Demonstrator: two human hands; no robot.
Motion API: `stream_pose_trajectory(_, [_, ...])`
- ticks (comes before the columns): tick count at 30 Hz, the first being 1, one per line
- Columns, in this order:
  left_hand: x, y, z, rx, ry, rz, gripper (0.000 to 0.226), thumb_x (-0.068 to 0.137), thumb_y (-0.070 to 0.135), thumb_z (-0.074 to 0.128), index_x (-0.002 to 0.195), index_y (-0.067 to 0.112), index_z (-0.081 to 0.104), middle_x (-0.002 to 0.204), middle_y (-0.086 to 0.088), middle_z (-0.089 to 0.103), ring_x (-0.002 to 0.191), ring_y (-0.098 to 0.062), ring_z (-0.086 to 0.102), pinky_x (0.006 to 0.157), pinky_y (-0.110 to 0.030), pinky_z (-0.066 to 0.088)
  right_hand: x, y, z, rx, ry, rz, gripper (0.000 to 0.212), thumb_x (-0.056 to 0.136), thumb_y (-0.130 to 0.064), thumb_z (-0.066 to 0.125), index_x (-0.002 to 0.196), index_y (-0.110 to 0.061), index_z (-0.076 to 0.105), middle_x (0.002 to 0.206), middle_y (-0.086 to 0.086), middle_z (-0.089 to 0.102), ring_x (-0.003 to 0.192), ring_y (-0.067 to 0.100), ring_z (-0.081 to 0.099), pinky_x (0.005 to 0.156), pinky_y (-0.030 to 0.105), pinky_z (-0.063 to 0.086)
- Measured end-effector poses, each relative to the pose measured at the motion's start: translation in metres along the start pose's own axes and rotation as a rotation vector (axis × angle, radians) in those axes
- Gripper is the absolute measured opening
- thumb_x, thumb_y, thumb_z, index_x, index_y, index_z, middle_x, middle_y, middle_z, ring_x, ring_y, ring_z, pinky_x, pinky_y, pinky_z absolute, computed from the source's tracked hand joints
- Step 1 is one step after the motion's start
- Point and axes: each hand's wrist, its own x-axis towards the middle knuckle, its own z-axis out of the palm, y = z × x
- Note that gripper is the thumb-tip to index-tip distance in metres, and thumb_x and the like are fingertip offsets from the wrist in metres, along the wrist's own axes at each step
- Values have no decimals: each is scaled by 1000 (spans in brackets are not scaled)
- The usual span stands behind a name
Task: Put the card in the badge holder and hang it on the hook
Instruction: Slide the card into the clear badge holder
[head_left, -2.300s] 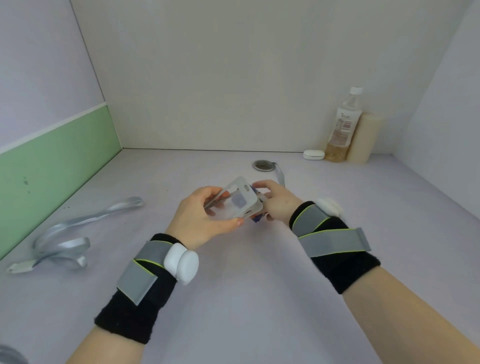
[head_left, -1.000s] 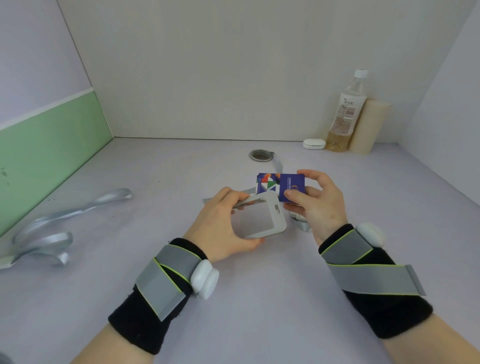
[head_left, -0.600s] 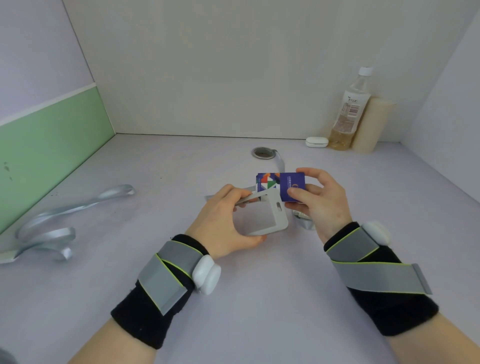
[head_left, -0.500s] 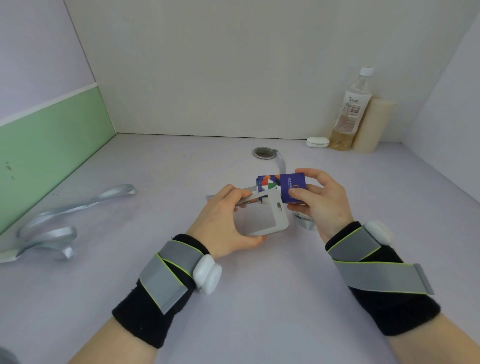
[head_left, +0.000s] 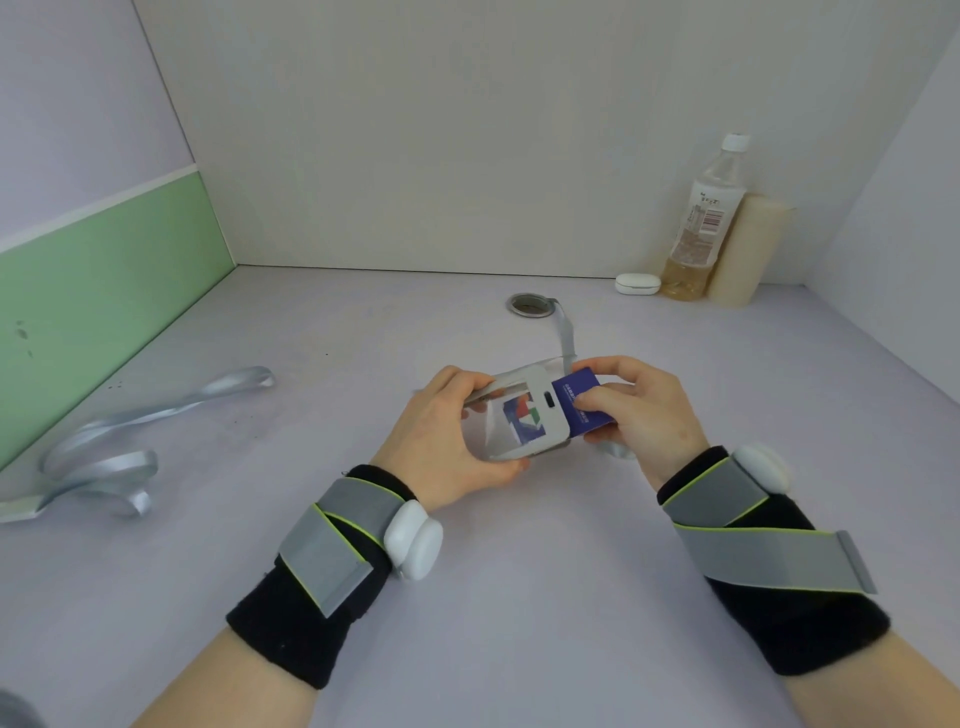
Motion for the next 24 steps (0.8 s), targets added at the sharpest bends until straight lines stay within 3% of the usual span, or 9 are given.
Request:
stream_pose_trajectory(4, [0,0,0,-10,-4,-3,69,54,47,78,113,21,54,105,8,53,93,-8,57,83,-20,48,0,-1,0,-18,-46,-17,28,82,-3,63,108,-13,61,91,15,70,78,23,65,60,28,52])
stream_pose_trajectory(9, [0,-1,0,-16,-13,7,65,53,41,81,110,20,57,103,9,54,92,-6,56,81,-15,47,-3,0,2,-21,-114,-37,25,80,-1,64,104,-11,63,69,10,68,50,9,56,46,19,42])
stream_pose_trajectory(15, [0,-3,-1,-25,-13,-5,63,55,39,82,110,20,57,104,9,55,93,-5,57,80,-14,47,-5,0,5,21,-87,-59,19,87,-1,55,99,-10,67,70,11,63,40,5,48,40,17,39])
stream_pose_trajectory(17, [0,-3,-1,-23,-11,-8,63,55,36,83,110,19,58,103,8,55,93,-5,57,79,-12,46,-6,0,7,19,-108,-63,23,88,1,52,103,-7,67,75,9,65,44,4,52,40,17,40])
stream_pose_trajectory(20, [-1,0,-2,-16,-15,-9,62,56,36,84,110,20,58,99,11,53,87,-1,55,74,-5,41,-5,3,6,-27,-144,-81,26,88,0,54,105,-16,67,85,12,65,62,14,58,43,20,45])
stream_pose_trajectory(24, [-2,3,-4,2,-35,-16,61,56,37,83,110,21,57,95,14,51,81,6,52,69,0,37,-2,8,4,-113,-130,-103,27,84,-3,62,107,-17,64,76,9,67,67,21,61,49,25,49])
